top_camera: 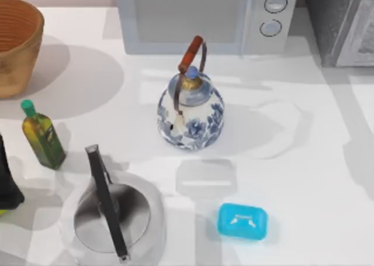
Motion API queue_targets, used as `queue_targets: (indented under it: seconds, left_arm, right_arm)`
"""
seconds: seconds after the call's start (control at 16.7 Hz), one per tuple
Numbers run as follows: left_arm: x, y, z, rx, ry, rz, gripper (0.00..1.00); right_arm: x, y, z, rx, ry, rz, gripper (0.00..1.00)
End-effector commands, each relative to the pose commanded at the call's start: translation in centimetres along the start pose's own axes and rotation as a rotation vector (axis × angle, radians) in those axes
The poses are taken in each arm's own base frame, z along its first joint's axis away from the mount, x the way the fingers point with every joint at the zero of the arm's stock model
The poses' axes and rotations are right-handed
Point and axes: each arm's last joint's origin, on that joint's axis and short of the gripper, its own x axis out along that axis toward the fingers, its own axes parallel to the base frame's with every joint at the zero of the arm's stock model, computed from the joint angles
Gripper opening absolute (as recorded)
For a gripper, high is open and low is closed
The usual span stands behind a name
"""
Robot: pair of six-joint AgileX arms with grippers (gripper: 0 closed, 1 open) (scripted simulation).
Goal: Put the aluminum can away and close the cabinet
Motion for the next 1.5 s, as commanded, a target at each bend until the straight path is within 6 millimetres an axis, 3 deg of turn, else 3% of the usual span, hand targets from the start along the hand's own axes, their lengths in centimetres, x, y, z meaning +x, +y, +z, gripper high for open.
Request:
queue_targets:
  seconds: [0.54, 1.2, 1.5]
  left_arm:
    - [0.0, 0.0, 0.0, 0.000, 0.000, 0.000, 1.00]
    - [0.0, 0.0, 0.0, 0.000, 0.000, 0.000, 1.00]
    - [0.0, 0.0, 0.0, 0.000, 0.000, 0.000, 1.00]
  right_arm:
    - [0.0, 0.0, 0.0, 0.000, 0.000, 0.000, 0.98]
    - [-0.1, 0.0, 0.0, -0.001, 0.001, -0.002, 1.00]
    - [-2.6, -1.5, 0.9, -0.022, 0.005, -0.047, 1.00]
